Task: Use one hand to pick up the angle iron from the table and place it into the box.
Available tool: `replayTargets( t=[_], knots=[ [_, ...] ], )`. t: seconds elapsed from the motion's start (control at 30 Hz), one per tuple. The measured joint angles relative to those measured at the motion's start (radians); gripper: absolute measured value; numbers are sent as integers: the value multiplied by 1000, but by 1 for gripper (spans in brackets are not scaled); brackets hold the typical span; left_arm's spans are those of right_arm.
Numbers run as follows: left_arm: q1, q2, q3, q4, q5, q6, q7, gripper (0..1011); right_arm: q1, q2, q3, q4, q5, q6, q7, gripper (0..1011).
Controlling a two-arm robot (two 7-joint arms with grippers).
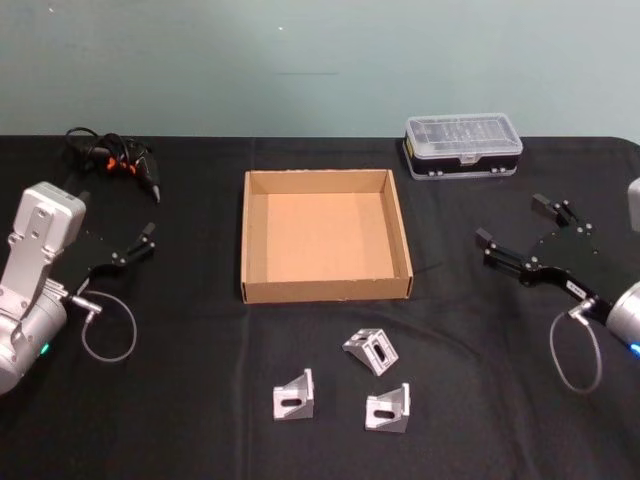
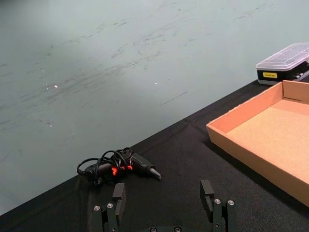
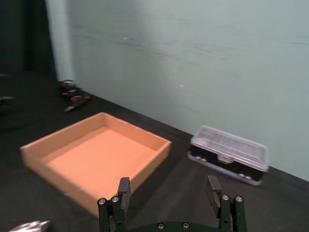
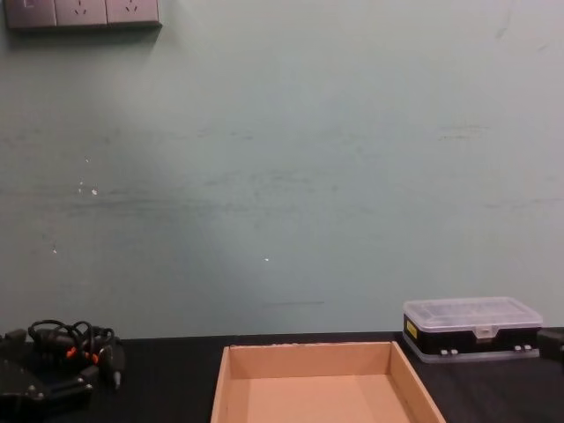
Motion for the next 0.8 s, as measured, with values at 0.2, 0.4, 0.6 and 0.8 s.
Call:
replayTargets(
  t=[0.2,0.4,0.6,0.8],
  knots=[
    [0,0,0,0,0,0,0,1011,-27,53,9,-49,32,5,111,1004],
    [0,0,0,0,0,0,0,1011,-52,103,15,-98,58,7,233,1004],
    [0,0,0,0,0,0,0,1011,-50,137,-1,-116,47,25,325,1004],
    [0,0,0,0,0,0,0,1011,-26,152,-31,-100,30,45,403,1004]
  ],
)
